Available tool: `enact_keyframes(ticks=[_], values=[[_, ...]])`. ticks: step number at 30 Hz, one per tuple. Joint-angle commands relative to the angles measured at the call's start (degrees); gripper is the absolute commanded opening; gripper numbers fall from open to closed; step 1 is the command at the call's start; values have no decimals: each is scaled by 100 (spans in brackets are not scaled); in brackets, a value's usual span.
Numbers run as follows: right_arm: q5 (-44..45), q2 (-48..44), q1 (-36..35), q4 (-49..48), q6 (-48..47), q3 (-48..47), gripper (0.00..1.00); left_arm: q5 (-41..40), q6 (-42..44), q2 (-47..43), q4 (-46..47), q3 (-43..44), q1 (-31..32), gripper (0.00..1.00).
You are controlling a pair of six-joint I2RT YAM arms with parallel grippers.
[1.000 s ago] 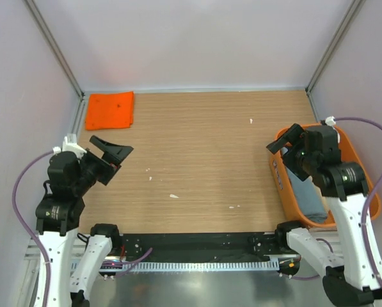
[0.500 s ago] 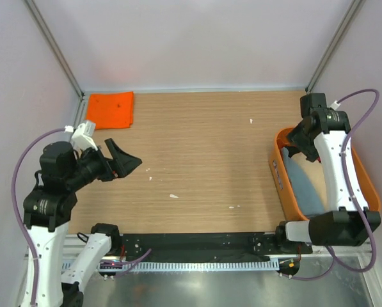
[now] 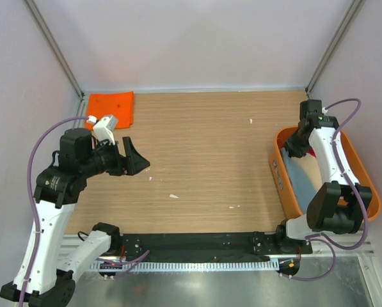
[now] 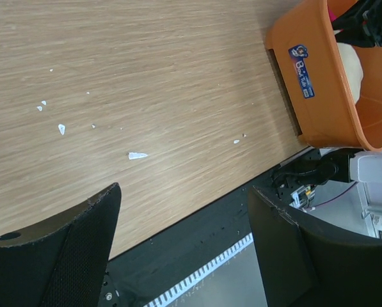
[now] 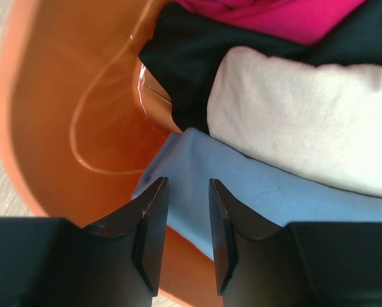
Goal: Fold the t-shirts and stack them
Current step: Grab the tshirt from the pile
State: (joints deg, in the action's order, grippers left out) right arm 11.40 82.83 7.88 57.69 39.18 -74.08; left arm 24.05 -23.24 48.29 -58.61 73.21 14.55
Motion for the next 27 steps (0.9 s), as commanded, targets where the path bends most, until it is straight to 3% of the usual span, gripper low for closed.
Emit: enact_keyframes(ticks=[1, 9, 13, 23, 26, 27], values=[[-313, -425, 3, -530, -33, 350, 38, -32, 171, 49, -28, 255, 13, 80], [-472, -697, 3, -847, -296, 860, 59, 38, 118, 110, -212, 299, 4, 81], [-585, -1005, -6, -821, -305, 983, 61, 38, 101, 128, -274, 317, 4, 81], [-1254, -1260, 3, -1295, -183, 1967, 46, 117, 39, 233, -432, 510, 4, 80], [-1184, -1234, 55, -1436, -209, 1942, 36, 108, 31, 251, -520, 589, 4, 80], [-1166, -1225, 73, -1436, -244, 1872, 22, 100, 13, 259, -529, 598, 13, 80]])
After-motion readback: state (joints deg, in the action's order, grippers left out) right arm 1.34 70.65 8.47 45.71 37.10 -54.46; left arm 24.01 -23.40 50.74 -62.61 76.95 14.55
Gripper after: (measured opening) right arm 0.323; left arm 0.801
